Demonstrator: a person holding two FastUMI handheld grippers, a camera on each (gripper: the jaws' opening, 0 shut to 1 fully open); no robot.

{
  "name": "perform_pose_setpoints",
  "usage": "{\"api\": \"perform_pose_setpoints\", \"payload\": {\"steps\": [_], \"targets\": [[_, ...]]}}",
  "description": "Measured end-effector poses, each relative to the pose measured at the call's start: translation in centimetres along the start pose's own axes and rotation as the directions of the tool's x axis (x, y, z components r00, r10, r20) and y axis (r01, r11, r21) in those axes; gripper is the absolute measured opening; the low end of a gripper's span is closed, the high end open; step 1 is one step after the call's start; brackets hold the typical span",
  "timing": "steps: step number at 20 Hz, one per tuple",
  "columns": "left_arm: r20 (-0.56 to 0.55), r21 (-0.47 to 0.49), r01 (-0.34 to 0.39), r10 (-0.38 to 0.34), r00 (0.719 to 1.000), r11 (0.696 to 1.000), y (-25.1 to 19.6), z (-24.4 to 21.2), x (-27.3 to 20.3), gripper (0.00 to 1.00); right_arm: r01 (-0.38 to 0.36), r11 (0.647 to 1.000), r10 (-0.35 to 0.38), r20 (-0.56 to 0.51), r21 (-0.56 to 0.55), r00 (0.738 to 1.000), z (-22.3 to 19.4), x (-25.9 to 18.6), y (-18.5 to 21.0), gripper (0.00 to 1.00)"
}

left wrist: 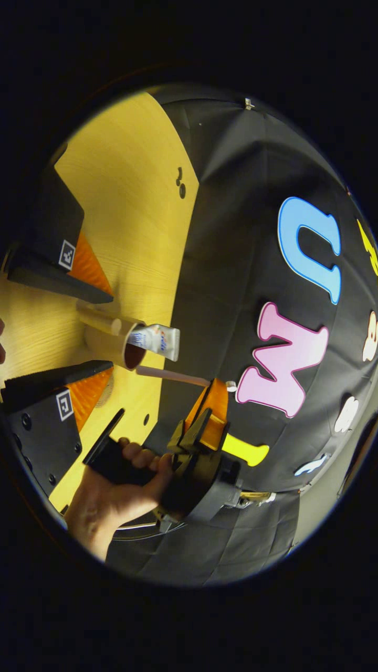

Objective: Put the toothbrush and toothpaste on the desktop into the cup, then pick up the cup and place it on the coaster on the desktop.

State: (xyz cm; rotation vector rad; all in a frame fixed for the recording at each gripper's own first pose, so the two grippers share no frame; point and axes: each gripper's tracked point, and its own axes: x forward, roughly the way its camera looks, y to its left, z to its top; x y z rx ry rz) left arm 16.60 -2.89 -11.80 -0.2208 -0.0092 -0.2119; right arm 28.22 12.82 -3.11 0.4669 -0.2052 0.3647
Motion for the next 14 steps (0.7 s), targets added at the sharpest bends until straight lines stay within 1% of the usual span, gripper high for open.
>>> {"api": "perform_pose_setpoints", "payload": {"steps": [3, 6, 9, 14], "targets": [[-0.022, -0.025, -0.021, 0.020, 1.000, 0.999, 0.9, -0.8, -0.5, 0.68, 0.021, 0.999, -0.023, -0.031, -0.049, 0.999, -2.1, 0.6, -1.0, 0.05], [-0.026, -0.047, -0.041, 0.039, 0.999, 0.998, 1.7, -1.1, -0.5, 0.68, 0.015, 0.995, -0.021, -0.061, -0.096, 0.998, -3.8, 0.5, -1.2, 0.05], [-0.029, -0.057, -0.052, 0.051, 0.998, 0.997, 2.2, -1.2, -0.1, 0.68, 0.019, 0.995, -0.029, -0.093, -0.102, 0.995, -5.4, 0.0, -1.4, 0.05], [-0.059, -0.055, -0.038, 0.034, 0.998, 0.998, 1.9, -2.0, 1.1, 0.68, 0.018, 0.995, -0.032, -0.136, -0.102, 0.990, -6.9, -1.5, -1.1, 0.07]]}}
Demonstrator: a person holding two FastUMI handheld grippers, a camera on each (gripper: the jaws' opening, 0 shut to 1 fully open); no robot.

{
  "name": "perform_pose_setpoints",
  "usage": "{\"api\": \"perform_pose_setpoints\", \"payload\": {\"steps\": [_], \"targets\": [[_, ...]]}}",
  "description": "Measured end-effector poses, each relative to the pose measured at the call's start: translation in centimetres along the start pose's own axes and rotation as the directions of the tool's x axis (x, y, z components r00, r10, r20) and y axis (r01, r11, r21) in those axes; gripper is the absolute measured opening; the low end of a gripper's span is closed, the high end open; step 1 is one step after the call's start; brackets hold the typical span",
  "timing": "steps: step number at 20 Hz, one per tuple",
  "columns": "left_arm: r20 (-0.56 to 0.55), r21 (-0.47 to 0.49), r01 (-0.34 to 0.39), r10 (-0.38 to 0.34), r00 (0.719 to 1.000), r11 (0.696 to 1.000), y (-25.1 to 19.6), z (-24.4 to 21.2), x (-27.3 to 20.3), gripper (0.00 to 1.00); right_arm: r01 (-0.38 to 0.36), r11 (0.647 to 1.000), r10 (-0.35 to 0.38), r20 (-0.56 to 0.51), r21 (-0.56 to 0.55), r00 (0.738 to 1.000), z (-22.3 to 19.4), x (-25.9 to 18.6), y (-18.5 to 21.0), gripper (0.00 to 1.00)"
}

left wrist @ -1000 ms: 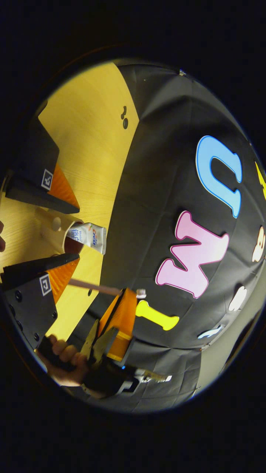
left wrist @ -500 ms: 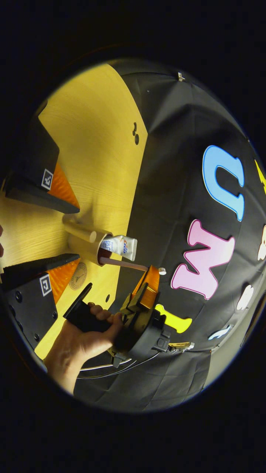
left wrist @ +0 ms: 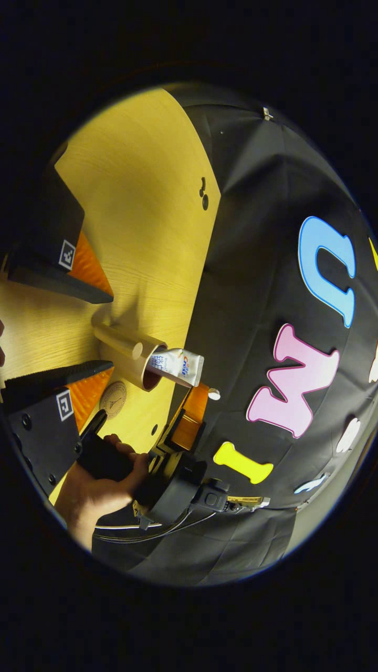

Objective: Put the toothbrush and toothpaste on the desktop into the cup, then pick up the cup and place it on the coaster on the desktop.

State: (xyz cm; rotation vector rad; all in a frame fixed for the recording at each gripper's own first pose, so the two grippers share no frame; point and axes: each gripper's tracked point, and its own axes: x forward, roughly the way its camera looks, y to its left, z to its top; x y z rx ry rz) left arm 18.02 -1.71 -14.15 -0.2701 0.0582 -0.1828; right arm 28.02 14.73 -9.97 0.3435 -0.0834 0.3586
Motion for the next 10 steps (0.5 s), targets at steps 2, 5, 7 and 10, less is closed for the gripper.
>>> {"api": "perform_pose_setpoints", "payload": {"steps": [2, 5, 7, 10], "targets": [[-0.003, 0.015, -0.005, 0.005, 1.000, 1.000, -0.1, -0.1, 0.3, 0.68, 0.001, 1.000, 0.000, -0.015, 0.018, 1.000, -0.4, -0.7, 0.1, 0.09], [-0.003, 0.034, -0.007, 0.007, 1.000, 0.999, -0.3, 0.0, 0.8, 0.68, -0.010, 0.999, 0.012, -0.045, 0.043, 0.999, -1.1, -1.7, 0.3, 0.16], [-0.006, 0.045, -0.008, 0.008, 1.000, 0.999, -0.4, 0.0, 1.1, 0.68, -0.013, 0.999, 0.015, -0.061, 0.039, 0.998, -1.3, -2.6, 0.1, 0.28], [-0.010, 0.062, -0.015, 0.016, 1.000, 0.998, -0.4, 0.1, 1.6, 0.68, -0.004, 0.998, 0.009, -0.085, 0.059, 0.996, -1.5, -4.2, -0.6, 0.34]]}}
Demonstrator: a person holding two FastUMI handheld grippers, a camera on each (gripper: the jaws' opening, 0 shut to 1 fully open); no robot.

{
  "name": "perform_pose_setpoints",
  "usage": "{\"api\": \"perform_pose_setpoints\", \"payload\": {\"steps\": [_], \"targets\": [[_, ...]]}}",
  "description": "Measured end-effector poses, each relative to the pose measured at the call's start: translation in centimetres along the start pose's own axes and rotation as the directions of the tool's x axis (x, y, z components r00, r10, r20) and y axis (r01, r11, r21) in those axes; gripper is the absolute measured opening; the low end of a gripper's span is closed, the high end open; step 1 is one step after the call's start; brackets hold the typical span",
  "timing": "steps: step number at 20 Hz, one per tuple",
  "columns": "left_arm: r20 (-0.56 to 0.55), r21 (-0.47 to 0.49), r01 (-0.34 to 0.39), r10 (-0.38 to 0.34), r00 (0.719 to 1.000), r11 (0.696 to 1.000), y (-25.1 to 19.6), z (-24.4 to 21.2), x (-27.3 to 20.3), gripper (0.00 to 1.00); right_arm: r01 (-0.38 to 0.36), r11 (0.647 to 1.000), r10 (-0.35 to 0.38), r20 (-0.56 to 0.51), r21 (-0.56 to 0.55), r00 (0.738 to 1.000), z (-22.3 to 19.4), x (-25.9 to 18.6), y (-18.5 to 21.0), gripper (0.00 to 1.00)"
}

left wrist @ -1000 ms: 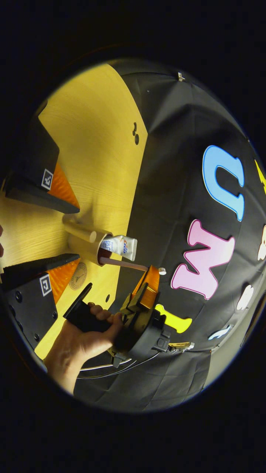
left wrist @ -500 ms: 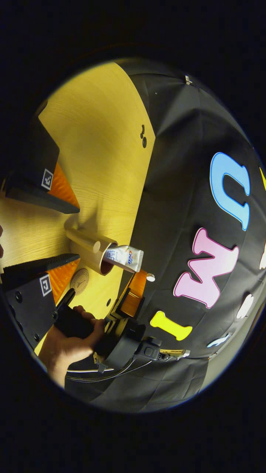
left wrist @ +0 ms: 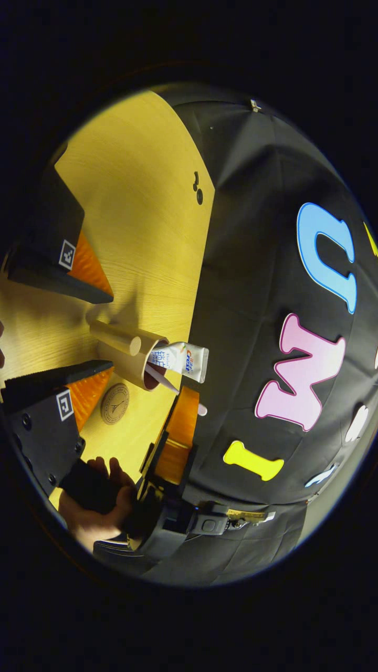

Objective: Put the toothbrush and toothpaste on the desktop into the cup, then pick up the cup and place it on the coaster on the desktop.

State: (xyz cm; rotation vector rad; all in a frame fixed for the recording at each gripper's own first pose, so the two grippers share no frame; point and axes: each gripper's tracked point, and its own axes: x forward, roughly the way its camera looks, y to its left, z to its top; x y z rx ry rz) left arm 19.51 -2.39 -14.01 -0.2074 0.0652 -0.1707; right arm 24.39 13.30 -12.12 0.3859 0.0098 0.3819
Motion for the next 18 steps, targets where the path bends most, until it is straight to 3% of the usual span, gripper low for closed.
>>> {"api": "perform_pose_setpoints", "payload": {"steps": [3, 9, 11, 15, 16, 17, 18], "targets": [[-0.004, 0.016, 0.003, -0.003, 1.000, 1.000, -0.1, 0.2, 0.5, 0.68, 0.005, 1.000, -0.004, -0.033, 0.022, 0.999, -0.8, -1.6, -0.4, 0.43], [-0.034, 0.137, 0.024, -0.020, 0.999, 0.990, -0.3, 1.1, 2.0, 0.68, 0.037, 0.999, -0.037, -0.132, -0.002, 0.991, -3.1, -5.6, -2.1, 0.42], [-0.078, 0.168, 0.015, -0.001, 0.997, 0.986, -0.2, 0.8, 2.9, 0.68, 0.054, 0.998, -0.062, -0.197, -0.041, 0.979, -4.5, -7.1, -2.8, 0.43], [-0.198, 0.186, 0.021, 0.016, 0.980, 0.982, -0.3, -0.2, 3.8, 0.68, 0.071, 0.997, -0.068, -0.310, -0.001, 0.948, -7.4, -10.4, -3.7, 0.43], [-0.227, 0.179, 0.036, 0.005, 0.974, 0.983, -0.5, -0.3, 4.1, 0.76, 0.081, 0.997, -0.076, -0.324, 0.003, 0.943, -7.9, -11.0, -4.1, 0.43], [-0.261, 0.171, 0.051, -0.005, 0.965, 0.984, -0.6, -0.5, 4.2, 0.67, 0.092, 0.996, -0.085, -0.335, 0.005, 0.938, -8.4, -11.7, -4.7, 0.43], [-0.295, 0.165, 0.060, -0.009, 0.955, 0.985, -0.6, -0.6, 4.3, 0.74, 0.098, 0.995, -0.089, -0.342, 0.009, 0.935, -8.7, -12.1, -5.0, 0.43]]}}
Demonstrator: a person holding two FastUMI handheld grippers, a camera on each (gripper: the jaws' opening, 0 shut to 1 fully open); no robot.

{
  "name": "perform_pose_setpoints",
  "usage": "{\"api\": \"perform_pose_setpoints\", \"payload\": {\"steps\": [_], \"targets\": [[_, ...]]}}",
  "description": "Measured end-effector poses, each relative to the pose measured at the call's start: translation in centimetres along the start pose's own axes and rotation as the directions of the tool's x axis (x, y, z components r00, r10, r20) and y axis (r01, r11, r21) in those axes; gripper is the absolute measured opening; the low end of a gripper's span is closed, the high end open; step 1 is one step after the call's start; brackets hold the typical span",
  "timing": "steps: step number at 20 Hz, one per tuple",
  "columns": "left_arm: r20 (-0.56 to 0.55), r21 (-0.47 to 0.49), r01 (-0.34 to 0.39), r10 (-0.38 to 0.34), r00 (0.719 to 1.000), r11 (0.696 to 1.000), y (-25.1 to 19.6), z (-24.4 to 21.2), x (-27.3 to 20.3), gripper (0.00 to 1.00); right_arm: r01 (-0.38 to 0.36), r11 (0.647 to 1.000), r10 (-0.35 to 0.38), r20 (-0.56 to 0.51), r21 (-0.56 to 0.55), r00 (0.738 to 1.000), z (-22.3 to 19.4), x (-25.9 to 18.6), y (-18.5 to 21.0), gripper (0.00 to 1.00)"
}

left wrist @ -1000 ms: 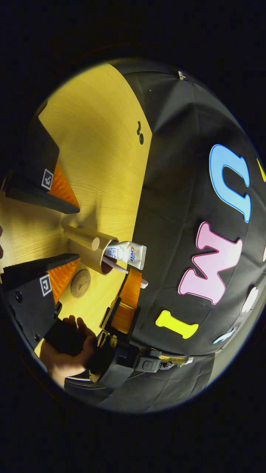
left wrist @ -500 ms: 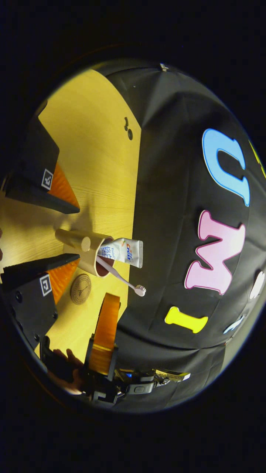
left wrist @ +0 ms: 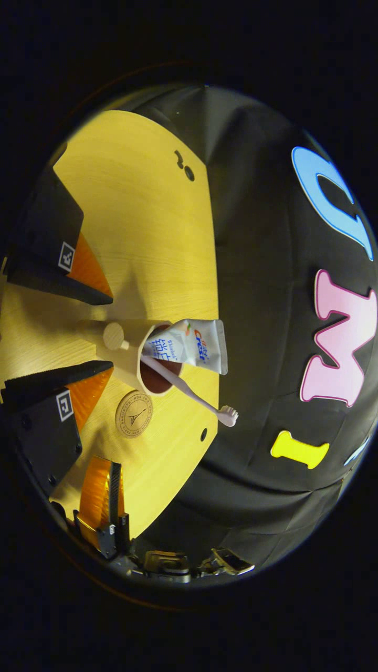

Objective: Put the toothbrush and toothpaste on the desktop into the cup, then pick up the cup and place it on the coaster on the desktop.

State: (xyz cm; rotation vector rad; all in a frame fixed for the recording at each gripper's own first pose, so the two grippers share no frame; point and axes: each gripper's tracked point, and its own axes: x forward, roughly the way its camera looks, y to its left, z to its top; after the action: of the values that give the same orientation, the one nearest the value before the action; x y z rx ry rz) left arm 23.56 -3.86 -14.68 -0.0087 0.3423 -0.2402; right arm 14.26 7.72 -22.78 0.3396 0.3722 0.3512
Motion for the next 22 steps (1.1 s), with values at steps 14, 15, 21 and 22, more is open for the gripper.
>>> {"api": "perform_pose_setpoints", "payload": {"steps": [14, 15, 21, 22], "targets": [[-0.209, 0.113, 0.038, -0.014, 0.978, 0.993, -0.4, 0.5, 1.7, 0.55, 0.014, 0.999, -0.012, -0.032, 0.045, 0.999, -1.6, -2.4, -3.1, 0.43], [-0.218, 0.106, 0.044, -0.020, 0.976, 0.993, -0.5, 0.3, 1.8, 0.52, 0.014, 0.999, -0.013, -0.034, 0.050, 0.999, -1.7, -2.5, -3.3, 0.43], [-0.183, 0.079, 0.014, 0.001, 0.983, 0.997, -0.4, 0.7, 1.9, 0.23, 0.015, 0.998, -0.012, -0.050, 0.058, 0.999, -2.3, -2.4, -3.9, 0.43], [-0.175, 0.072, 0.011, 0.001, 0.985, 0.997, -0.4, 0.8, 1.9, 0.21, 0.013, 0.998, -0.010, -0.049, 0.058, 0.999, -2.2, -2.5, -3.9, 0.43]]}}
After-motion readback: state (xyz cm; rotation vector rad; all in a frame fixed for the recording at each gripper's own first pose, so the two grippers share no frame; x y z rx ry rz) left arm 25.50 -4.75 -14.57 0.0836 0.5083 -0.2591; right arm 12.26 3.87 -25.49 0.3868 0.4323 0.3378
